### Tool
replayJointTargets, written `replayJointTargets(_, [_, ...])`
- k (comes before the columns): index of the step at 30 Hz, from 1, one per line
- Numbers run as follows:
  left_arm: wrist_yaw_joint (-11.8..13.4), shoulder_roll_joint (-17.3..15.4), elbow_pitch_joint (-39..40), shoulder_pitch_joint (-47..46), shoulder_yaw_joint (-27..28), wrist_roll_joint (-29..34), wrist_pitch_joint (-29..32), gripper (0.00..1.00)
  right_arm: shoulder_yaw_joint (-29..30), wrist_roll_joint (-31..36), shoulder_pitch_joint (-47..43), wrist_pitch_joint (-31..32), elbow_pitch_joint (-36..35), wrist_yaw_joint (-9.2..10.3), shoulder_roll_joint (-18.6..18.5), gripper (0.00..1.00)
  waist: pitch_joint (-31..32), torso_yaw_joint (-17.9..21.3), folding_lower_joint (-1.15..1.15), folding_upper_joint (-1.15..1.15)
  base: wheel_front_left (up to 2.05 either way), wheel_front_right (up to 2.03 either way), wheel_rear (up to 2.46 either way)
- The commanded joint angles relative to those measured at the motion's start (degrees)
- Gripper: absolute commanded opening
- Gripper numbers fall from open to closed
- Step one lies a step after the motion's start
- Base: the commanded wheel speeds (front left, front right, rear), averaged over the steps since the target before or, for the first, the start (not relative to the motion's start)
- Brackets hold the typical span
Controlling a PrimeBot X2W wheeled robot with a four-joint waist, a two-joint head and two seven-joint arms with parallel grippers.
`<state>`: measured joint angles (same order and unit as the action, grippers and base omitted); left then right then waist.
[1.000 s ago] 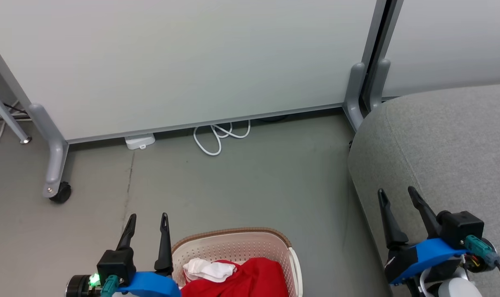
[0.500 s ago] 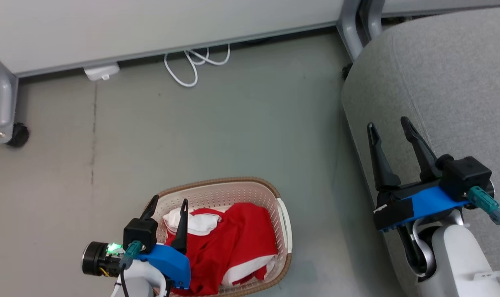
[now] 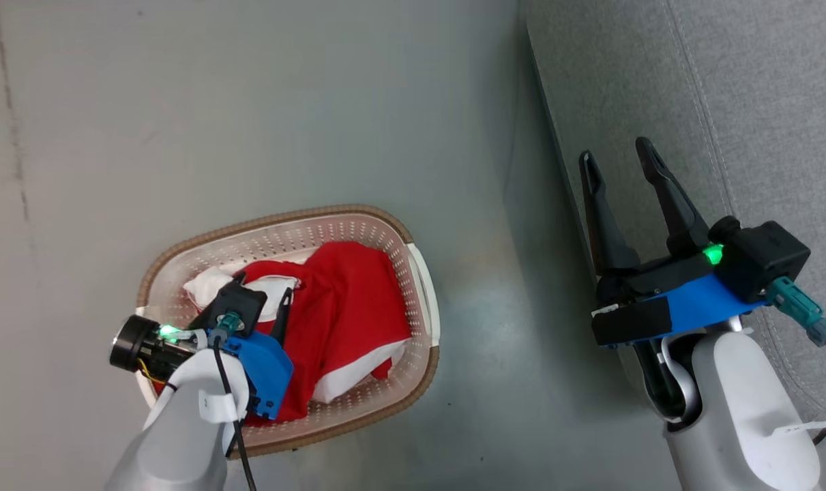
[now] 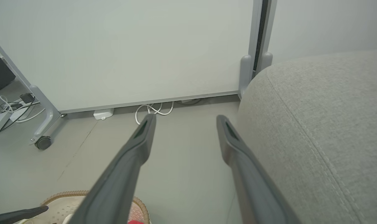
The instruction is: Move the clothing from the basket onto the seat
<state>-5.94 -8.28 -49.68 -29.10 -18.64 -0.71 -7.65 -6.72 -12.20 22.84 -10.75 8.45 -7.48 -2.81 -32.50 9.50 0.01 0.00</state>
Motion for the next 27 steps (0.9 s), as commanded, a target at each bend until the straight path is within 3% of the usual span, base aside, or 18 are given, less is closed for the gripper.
replayJointTargets(1, [0.0,-0.8,-1.3,-2.4,-0.1,0.4,0.5,1.0,-0.3,-0.4,1.4,-0.8,-0.2,-0.03,-0.1,1.0,-4.5,2.7,-0.01,0.0,0.0,0.0,0.0])
replayJointTargets(14, [0.0,-2.9,-8.8,-11.0,-1.9,1.5,3.6,1.0,-3.8,-2.4,6.6,-2.6,-3.0,-0.03,-0.1,1.0,-12.9,5.9,-0.01,0.0,0.0,0.0,0.0])
replayJointTargets(27, [5.0,-4.5,-15.5,-16.6,-4.9,4.4,8.8,1.0,-6.6,-4.6,6.5,-3.7,-2.7,-0.03,-0.1,1.0,-16.7,8.3,-0.01,0.0,0.0,0.0,0.0])
